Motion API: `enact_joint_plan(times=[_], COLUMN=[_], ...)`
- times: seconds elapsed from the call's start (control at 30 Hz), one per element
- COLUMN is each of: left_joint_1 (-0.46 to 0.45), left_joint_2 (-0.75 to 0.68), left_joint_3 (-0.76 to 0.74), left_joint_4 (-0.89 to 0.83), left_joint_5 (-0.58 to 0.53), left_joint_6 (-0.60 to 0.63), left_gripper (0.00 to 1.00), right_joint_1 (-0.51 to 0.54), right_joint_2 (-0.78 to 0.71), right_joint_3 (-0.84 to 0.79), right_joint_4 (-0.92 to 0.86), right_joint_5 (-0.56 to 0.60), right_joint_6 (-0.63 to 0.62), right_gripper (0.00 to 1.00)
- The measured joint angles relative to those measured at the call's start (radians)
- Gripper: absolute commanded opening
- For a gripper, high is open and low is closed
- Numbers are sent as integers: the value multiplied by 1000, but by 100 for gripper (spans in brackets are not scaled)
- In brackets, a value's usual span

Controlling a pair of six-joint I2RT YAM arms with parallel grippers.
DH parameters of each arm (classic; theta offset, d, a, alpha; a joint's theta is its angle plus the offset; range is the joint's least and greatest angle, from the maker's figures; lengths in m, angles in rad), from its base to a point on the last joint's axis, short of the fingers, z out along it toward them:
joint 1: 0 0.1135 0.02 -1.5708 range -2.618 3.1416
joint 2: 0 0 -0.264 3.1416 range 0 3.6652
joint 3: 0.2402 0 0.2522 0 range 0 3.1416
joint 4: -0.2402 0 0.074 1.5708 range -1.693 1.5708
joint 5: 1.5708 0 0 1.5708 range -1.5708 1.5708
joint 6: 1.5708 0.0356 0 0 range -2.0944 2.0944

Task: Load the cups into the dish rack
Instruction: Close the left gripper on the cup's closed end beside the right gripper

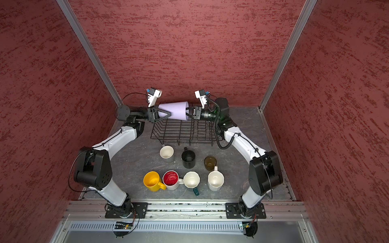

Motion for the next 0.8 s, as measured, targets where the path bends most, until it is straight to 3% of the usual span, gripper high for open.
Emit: enact_joint_plan(times=[0.2, 0.3, 0.5, 0.73, 0.8], left_joint_1=[-3, -3, 0, 1, 1], left_joint_2=[18, 25, 26, 26, 26], left_joint_3=[7, 15, 19, 22, 28], left_joint_4=[21, 27, 27, 22, 18], left_joint_5=[0, -2, -11, -12, -11], left_joint_6=[-29, -44, -67, -66, -66], left_gripper=[90, 82, 48, 15, 12], right_joint_1=[0, 0, 1, 1, 1], right_joint_2=[8, 10, 10, 10, 10], right_joint_3=[0, 0, 0, 0, 0], right_joint_4=[11, 24, 50, 51, 49], right_joint_5=[-1, -2, -4, 11, 21], right_joint_6=[15, 23, 28, 30, 29], right_gripper=[0, 0, 0, 16, 22])
